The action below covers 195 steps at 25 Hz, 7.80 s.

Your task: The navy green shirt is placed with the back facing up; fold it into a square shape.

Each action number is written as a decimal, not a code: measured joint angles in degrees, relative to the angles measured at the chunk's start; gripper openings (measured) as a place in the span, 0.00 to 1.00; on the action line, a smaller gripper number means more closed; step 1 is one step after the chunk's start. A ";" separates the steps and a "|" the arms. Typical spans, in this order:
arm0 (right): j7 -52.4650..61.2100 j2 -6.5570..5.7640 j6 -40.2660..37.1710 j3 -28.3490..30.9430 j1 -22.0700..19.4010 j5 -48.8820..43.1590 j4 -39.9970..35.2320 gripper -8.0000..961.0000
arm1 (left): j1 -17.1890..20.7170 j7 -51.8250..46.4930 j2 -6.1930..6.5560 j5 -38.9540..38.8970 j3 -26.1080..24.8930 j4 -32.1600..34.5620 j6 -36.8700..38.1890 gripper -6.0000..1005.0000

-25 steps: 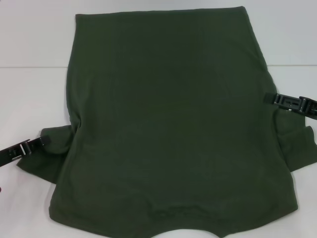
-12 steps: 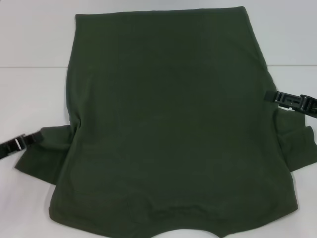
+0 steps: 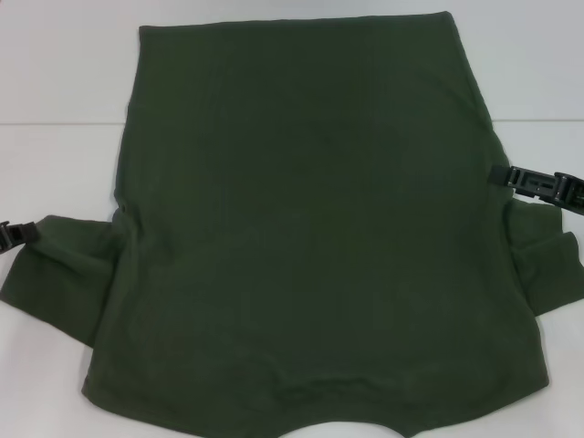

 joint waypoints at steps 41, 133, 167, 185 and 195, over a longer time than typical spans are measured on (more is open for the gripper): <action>0.00 0.00 0.33 0.80 -0.07 0.35 0.09 0.89 | -2.19 -17.73 -5.89 4.87 4.96 17.88 13.57 0.01; 17.73 -5.69 7.63 -5.27 9.23 -33.23 2.54 0.89 | -1.34 17.37 -3.23 -12.58 -0.76 0.38 32.78 0.83; 19.40 -3.97 6.31 -5.60 10.28 -33.06 0.95 0.88 | -0.76 17.29 -3.43 -13.41 -0.78 -0.37 32.78 0.83; 20.16 -3.95 7.28 -5.97 10.12 -33.50 1.58 0.49 | -0.65 17.29 -3.48 -13.46 -2.14 -0.97 33.42 0.83; 22.45 -4.50 7.18 -6.68 9.46 -33.62 1.04 0.03 | -0.54 17.29 -3.42 -14.08 -2.28 -1.07 34.08 0.83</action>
